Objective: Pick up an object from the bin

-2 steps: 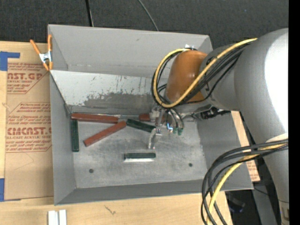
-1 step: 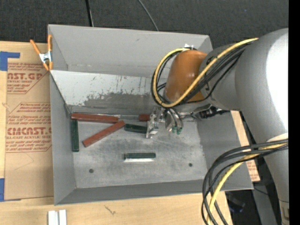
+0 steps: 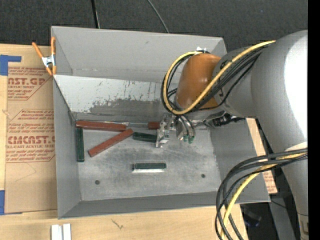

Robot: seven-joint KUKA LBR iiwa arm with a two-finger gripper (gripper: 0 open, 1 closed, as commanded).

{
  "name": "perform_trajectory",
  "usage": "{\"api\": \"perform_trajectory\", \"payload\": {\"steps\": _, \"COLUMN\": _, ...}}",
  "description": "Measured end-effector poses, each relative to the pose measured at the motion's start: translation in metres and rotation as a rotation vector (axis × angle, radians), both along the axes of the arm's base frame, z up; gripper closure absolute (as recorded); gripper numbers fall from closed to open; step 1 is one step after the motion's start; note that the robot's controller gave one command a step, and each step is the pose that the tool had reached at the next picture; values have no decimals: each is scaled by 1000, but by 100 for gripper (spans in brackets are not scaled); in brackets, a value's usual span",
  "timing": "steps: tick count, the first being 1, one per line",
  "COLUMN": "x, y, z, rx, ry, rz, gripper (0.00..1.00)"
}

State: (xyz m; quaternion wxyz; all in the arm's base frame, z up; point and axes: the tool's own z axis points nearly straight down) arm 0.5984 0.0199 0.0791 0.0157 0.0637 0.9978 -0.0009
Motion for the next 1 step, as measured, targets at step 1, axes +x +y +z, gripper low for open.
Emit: {"api": "perform_trajectory", "payload": {"steps": 1, "x": -2, "y": 1, "z": 95, "rx": 4, "ry": 33, "rz": 0, "gripper": 100}}
